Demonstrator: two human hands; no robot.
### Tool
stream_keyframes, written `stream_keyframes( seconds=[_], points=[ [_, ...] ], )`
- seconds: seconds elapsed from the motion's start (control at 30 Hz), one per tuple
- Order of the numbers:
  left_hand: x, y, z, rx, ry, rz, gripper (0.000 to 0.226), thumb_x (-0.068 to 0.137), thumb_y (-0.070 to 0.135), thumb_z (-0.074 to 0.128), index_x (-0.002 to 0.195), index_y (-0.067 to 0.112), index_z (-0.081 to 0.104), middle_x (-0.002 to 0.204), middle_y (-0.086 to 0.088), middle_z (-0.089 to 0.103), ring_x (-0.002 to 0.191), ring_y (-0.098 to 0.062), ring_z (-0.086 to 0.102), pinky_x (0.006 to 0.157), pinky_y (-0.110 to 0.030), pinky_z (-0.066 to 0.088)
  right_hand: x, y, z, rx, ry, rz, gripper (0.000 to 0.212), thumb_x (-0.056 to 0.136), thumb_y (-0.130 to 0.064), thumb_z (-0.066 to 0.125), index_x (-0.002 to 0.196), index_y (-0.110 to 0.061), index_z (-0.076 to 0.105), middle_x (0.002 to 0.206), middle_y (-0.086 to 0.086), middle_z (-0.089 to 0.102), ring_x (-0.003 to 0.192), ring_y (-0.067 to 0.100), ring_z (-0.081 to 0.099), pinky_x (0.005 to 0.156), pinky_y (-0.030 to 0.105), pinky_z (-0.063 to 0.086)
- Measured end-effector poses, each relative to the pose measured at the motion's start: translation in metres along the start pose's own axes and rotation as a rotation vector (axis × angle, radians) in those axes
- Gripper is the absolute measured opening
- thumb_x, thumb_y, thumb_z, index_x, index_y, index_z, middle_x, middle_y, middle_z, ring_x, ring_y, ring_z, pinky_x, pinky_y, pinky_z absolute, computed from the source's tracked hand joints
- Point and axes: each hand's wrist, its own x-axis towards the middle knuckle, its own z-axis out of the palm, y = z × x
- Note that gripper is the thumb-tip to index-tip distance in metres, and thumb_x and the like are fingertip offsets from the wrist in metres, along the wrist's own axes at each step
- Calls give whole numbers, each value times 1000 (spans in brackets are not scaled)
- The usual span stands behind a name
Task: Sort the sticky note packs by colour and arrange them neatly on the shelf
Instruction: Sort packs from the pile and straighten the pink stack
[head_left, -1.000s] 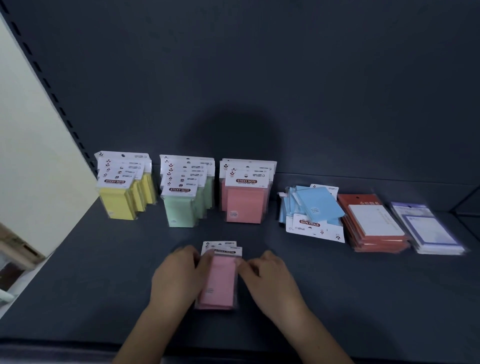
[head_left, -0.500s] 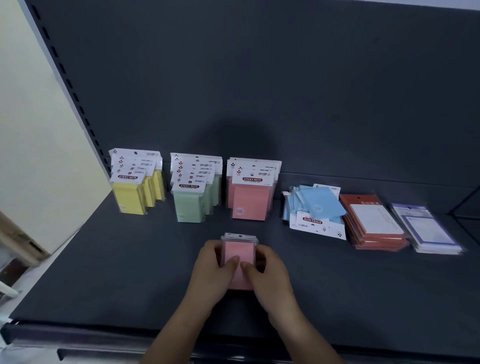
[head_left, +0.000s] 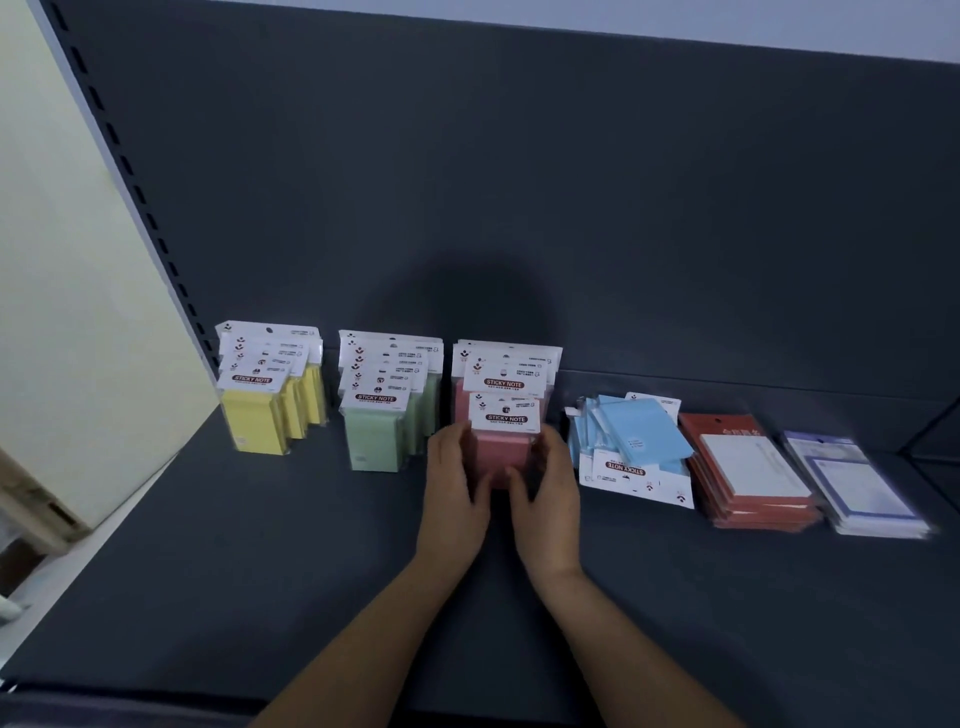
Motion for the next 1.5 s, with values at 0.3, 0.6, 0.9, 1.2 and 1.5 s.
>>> stream_keyframes(
  seconds=[0.3, 0.6, 0.9, 1.2, 1.5],
  points=[
    [9, -14, 7, 44, 95, 7, 45, 83, 5, 61, 126, 4, 48, 117, 1, 43, 109, -10, 43, 94, 0, 26, 13, 17, 3, 33, -2, 35, 42, 87, -6, 59, 128, -9, 49, 114, -4, 48, 108, 10, 49, 95, 13, 34],
    [9, -18, 10, -37, 30, -80, 52, 82, 3, 65, 130, 10, 45, 120, 4, 44, 110, -10, 46, 95, -14, 38, 14, 21, 4, 65, -29, 45, 38, 89, -5, 57, 127, -9, 52, 108, -4, 48, 93, 1, 52, 85, 6, 39],
    [8, -11, 3, -277, -50, -115, 57, 75, -10, 66, 111, 30, 45, 114, -8, 55, 103, -8, 55, 92, -18, 45, 8, 17, -2, 385, -54, 123, 45, 86, 3, 59, 109, -34, 48, 109, -11, 60, 100, -4, 58, 89, 14, 46],
    [5, -9, -10, -409, -171, -121, 50, 73, 5, 67, 115, 28, 50, 121, -5, 56, 112, -17, 56, 98, -32, 46, 15, 12, -21, 449, -267, 57, 54, 82, 14, 58, 116, -28, 52, 107, -8, 66, 98, 2, 62, 85, 18, 47],
    [16, -14, -10, -29, -39, -56, 50, 78, 2, 69, 123, 10, 50, 117, -1, 47, 112, -15, 45, 99, -26, 36, 37, 9, -8, 201, -258, -12, 54, 79, 6, 62, 129, -12, 49, 120, 0, 59, 111, 15, 57, 100, 39, 44]
  ],
)
